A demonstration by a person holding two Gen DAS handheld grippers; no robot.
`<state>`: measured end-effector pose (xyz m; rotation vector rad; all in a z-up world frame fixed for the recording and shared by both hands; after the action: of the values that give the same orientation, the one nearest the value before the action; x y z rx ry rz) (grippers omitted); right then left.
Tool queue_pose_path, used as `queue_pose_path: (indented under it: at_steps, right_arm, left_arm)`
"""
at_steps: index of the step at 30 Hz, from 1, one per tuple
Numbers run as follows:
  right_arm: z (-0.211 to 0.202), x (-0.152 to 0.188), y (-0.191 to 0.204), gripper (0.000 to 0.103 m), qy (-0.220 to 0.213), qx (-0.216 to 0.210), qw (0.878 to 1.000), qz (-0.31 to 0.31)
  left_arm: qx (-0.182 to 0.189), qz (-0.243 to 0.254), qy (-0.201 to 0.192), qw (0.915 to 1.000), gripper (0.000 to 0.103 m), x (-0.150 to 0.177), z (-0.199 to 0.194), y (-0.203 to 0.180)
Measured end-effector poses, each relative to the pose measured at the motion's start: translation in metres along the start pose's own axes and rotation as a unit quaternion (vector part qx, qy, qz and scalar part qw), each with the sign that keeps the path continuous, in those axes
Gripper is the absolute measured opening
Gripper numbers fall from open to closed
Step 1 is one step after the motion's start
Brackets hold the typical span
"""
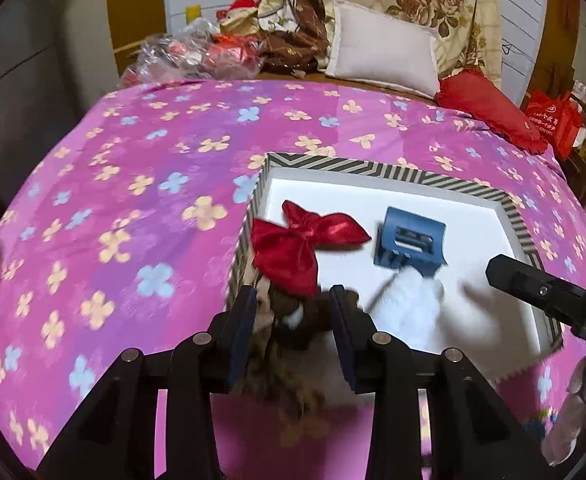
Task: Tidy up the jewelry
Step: 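Carry the red bow and blue clip into the box and open both tools, then withdraw both tools from the box toward the bracelets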
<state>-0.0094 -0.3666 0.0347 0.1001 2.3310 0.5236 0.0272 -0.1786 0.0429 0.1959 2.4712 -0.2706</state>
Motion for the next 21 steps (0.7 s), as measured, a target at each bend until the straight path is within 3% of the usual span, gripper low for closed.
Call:
queue_pose_path:
  at_steps: [8, 21]
  right_arm:
    - [-0.054, 0.035, 0.034, 0.064, -0.021, 0.055, 0.996, -0.063]
    - [-0.108, 0.093, 0.057, 0.069, -0.03, 0.087, 0.991, -0.099]
  left_arm:
    - [-0.01, -0.014, -0.016, 0.9997, 0.037, 0.037, -0.039, 0.009]
    - [-0.018, -0.014, -0.038, 0.999, 0.037, 0.093, -0.083, 0.007]
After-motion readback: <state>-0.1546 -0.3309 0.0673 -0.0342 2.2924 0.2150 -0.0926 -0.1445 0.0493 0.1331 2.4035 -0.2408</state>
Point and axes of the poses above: each gripper's, at about its wrist camera, not at the fingertips, and z roughly the way its jaws point, y to its left, x to its underside, the point moved 4 cm from there along z, roughly the way its jaws point, and after that the axes turned 9 degrees about -z, right-handed, at the moved point
